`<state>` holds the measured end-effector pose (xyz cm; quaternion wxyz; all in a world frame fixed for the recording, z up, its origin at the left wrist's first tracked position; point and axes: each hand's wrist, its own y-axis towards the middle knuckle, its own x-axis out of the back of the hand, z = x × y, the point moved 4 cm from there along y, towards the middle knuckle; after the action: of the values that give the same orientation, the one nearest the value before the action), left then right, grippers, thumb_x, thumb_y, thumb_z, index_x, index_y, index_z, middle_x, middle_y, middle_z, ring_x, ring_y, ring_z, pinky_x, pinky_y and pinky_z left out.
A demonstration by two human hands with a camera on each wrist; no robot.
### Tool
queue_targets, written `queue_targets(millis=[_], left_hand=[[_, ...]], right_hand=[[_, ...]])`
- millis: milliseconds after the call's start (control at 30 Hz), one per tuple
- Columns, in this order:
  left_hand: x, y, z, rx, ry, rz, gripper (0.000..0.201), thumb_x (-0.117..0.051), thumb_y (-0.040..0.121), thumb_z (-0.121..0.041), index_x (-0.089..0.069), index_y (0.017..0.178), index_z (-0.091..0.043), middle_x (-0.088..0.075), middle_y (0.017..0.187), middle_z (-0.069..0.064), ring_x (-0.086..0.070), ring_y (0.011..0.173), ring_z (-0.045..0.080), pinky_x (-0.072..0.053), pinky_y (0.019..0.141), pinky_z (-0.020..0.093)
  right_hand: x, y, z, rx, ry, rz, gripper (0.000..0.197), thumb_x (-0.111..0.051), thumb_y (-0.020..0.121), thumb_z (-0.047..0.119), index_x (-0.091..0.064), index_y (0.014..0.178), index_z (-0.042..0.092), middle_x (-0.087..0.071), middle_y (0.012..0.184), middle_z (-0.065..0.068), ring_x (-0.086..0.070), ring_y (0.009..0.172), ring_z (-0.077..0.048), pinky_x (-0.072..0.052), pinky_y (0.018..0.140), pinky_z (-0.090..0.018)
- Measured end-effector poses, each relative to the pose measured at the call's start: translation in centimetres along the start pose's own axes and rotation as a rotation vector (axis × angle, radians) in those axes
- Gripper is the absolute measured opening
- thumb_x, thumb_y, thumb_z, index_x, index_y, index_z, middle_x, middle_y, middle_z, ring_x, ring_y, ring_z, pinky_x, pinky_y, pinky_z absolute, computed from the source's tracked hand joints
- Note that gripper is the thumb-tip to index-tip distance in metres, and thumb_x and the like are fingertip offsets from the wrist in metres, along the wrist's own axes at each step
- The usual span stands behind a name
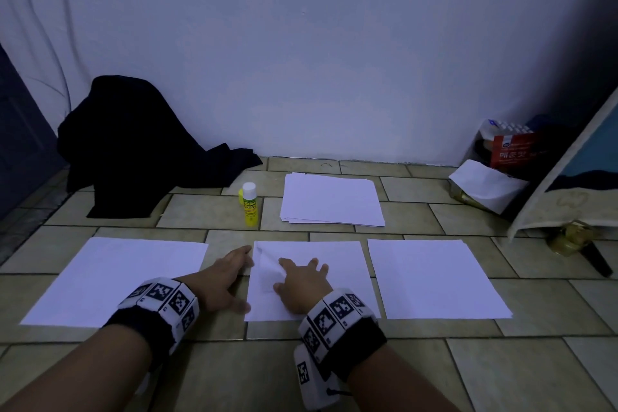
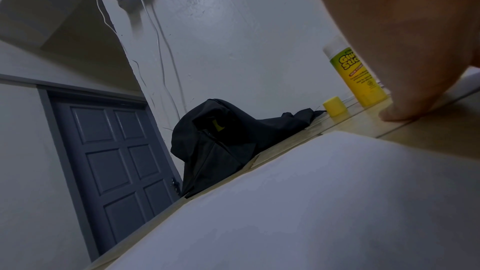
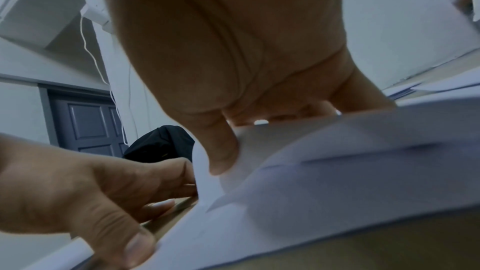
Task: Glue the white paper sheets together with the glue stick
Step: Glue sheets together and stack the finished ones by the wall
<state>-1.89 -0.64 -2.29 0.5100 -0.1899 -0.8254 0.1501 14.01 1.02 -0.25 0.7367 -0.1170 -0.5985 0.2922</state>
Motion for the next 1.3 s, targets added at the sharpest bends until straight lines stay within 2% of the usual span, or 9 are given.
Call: queue_targets(millis=[100, 233, 300, 500, 667, 967, 1133, 1200, 1300], left_hand=[[0.0, 0.1, 0.1, 0.006, 0.001, -0.003, 0.090, -0.075, 0.081, -0.035, -0.016, 0.148, -0.020, 0.007, 0.161, -0.006, -0.010, 0.147, 0.021, -0.020, 0.119, 0.039], [-0.2, 0.2, -0.1, -0.012, 0.065, 0.023, 0.092, -0.071, 0.084, -0.035, -0.008, 0.151, -0.022, 0.012, 0.161, -0.003, -0.003, 0.149, 0.023, -0.014, 0.121, 0.040], [-0.2, 0.3, -0.1, -0.008, 0.084, 0.037, 0.093, -0.070, 0.085, -0.037, -0.008, 0.152, -0.022, 0.014, 0.160, -0.003, -0.002, 0.149, 0.024, -0.015, 0.120, 0.041], [-0.3, 0.5, 0.4, 0.004, 0.095, 0.058, 0.093, -0.071, 0.083, -0.041, -0.010, 0.152, -0.023, 0.015, 0.160, -0.004, -0.002, 0.149, 0.026, -0.018, 0.120, 0.044], [-0.2, 0.5, 0.2, -0.003, 0.095, 0.045, 0.089, -0.070, 0.084, -0.040, -0.014, 0.151, -0.023, 0.014, 0.161, -0.004, -0.002, 0.149, 0.025, -0.017, 0.120, 0.043], [-0.1, 0.2, -0.4, -0.026, 0.106, 0.037, 0.090, -0.069, 0.085, -0.039, -0.012, 0.151, -0.020, 0.014, 0.160, -0.003, -0.003, 0.148, 0.022, -0.014, 0.121, 0.037], [0.1, 0.0, -0.5, -0.067, 0.082, 0.032, 0.090, -0.070, 0.085, -0.035, -0.011, 0.152, -0.020, 0.012, 0.161, -0.001, -0.001, 0.149, 0.019, -0.011, 0.121, 0.038], [0.2, -0.1, -0.6, -0.085, 0.078, 0.033, 0.094, -0.071, 0.084, -0.033, -0.008, 0.152, -0.020, 0.011, 0.161, 0.000, 0.000, 0.149, 0.017, -0.009, 0.121, 0.038], [0.2, -0.2, -0.4, -0.073, 0.058, 0.039, 0.100, -0.072, 0.084, -0.031, 0.000, 0.153, -0.020, 0.010, 0.161, -0.001, 0.000, 0.148, 0.016, -0.008, 0.121, 0.036]], right_hand=[[-1.2, 1.1, 0.0, -0.064, 0.045, 0.002, 0.053, -0.035, 0.100, 0.039, -0.015, 0.149, 0.035, 0.003, 0.156, -0.024, 0.010, 0.143, -0.044, -0.009, 0.114, -0.060], [-2.3, 2.8, 0.2, -0.084, 0.003, -0.008, 0.052, -0.034, 0.099, 0.039, -0.016, 0.148, 0.034, -0.003, 0.156, -0.025, 0.009, 0.143, -0.044, -0.006, 0.112, -0.064], [-2.5, 3.1, 0.2, -0.091, -0.004, -0.011, 0.053, -0.034, 0.099, 0.039, -0.015, 0.148, 0.034, -0.005, 0.156, -0.025, 0.009, 0.143, -0.044, -0.006, 0.112, -0.065], [-2.3, 3.2, 0.4, -0.105, -0.014, 0.011, 0.057, -0.034, 0.100, 0.042, -0.010, 0.150, 0.034, 0.003, 0.156, -0.026, 0.011, 0.143, -0.045, -0.005, 0.112, -0.065], [-2.3, 3.1, 0.2, -0.092, -0.031, 0.028, 0.058, -0.034, 0.099, 0.043, -0.008, 0.151, 0.034, 0.005, 0.156, -0.027, 0.012, 0.143, -0.045, -0.006, 0.112, -0.065], [-1.8, 2.4, 0.8, -0.096, -0.041, 0.047, 0.058, -0.035, 0.099, 0.044, -0.010, 0.151, 0.033, 0.006, 0.155, -0.028, 0.010, 0.143, -0.044, -0.007, 0.112, -0.064], [0.2, -0.5, 0.9, -0.015, -0.072, 0.051, 0.077, -0.041, 0.094, 0.056, -0.006, 0.153, 0.021, -0.007, 0.155, -0.027, 0.006, 0.144, -0.044, -0.001, 0.116, -0.056], [0.7, -1.1, 0.8, -0.010, -0.017, 0.024, 0.086, -0.046, 0.091, 0.058, -0.003, 0.152, 0.015, -0.013, 0.155, -0.024, 0.000, 0.144, -0.043, -0.003, 0.117, -0.052], [1.0, -0.8, 0.7, -0.001, 0.075, 0.004, 0.076, -0.047, 0.093, 0.051, -0.013, 0.148, 0.010, -0.025, 0.152, -0.021, -0.011, 0.143, -0.039, -0.008, 0.117, -0.050]])
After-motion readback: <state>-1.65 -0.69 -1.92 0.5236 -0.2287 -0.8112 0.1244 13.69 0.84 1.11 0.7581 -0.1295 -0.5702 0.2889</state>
